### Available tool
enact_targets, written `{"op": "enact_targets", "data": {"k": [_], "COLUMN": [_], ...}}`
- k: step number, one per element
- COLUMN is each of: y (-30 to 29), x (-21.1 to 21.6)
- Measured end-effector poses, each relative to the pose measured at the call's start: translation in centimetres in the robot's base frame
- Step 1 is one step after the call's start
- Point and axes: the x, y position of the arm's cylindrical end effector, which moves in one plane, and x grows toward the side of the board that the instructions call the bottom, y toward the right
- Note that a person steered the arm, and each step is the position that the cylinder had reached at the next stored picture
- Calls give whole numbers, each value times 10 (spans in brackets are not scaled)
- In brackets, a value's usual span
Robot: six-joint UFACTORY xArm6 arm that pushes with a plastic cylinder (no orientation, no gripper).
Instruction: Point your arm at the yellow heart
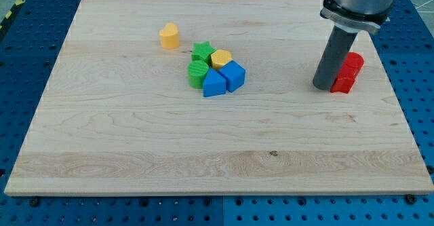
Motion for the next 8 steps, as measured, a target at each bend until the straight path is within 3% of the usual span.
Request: {"op": "enact_targets", "data": {"k": [3, 5, 8], "y": [-64, -91, -205], "x": [-28, -108, -185]}}
